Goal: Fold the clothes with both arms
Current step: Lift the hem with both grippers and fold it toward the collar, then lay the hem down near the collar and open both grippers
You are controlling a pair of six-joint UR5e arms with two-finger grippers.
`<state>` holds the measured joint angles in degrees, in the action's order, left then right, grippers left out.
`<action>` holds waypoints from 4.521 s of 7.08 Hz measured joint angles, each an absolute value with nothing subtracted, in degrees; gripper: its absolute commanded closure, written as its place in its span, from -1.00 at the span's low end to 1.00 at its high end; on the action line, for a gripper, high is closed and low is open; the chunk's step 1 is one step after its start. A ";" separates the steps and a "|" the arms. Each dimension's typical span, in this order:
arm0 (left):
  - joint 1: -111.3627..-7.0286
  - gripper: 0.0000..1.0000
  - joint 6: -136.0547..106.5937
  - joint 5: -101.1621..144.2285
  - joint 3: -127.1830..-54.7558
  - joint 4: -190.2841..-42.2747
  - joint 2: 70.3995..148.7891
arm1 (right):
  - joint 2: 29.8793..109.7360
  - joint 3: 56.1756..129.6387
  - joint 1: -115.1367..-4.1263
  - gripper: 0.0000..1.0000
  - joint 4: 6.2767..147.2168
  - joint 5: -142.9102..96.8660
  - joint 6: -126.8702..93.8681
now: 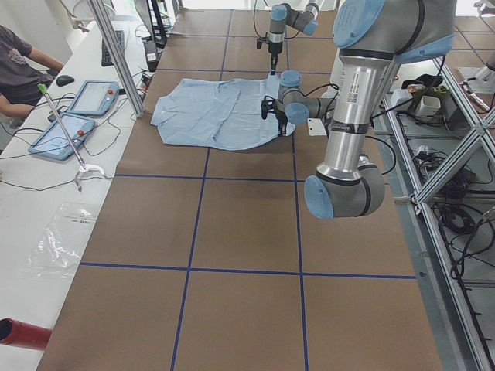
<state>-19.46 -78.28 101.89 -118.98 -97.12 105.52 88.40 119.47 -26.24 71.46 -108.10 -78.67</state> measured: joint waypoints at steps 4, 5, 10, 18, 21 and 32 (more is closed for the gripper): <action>-23.37 1.00 -76.19 105.22 -119.92 -97.21 105.40 | 86.87 119.69 -34.30 1.00 71.48 -115.97 -77.07; -23.46 1.00 -76.08 105.27 -119.90 -97.21 105.24 | 86.86 119.58 -35.14 1.00 71.51 -116.62 -76.79; -23.89 1.00 -76.19 105.37 -120.00 -97.14 104.60 | 86.94 119.12 -37.66 1.00 71.54 -119.30 -76.10; -38.09 1.00 -76.30 109.43 -116.13 -97.30 110.56 | 71.97 107.49 -51.27 1.00 71.97 -123.10 -75.64; -42.50 1.00 -76.35 109.62 -106.66 -98.01 117.64 | 65.04 98.71 -56.50 1.00 71.88 -124.66 -74.54; -51.15 1.00 -74.94 109.50 -66.51 -121.11 135.77 | 45.57 65.16 -58.45 1.00 64.70 -123.70 -69.62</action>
<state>-51.15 -74.94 109.50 -66.51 -121.11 135.77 45.57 65.16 -58.45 64.70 -123.70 -69.62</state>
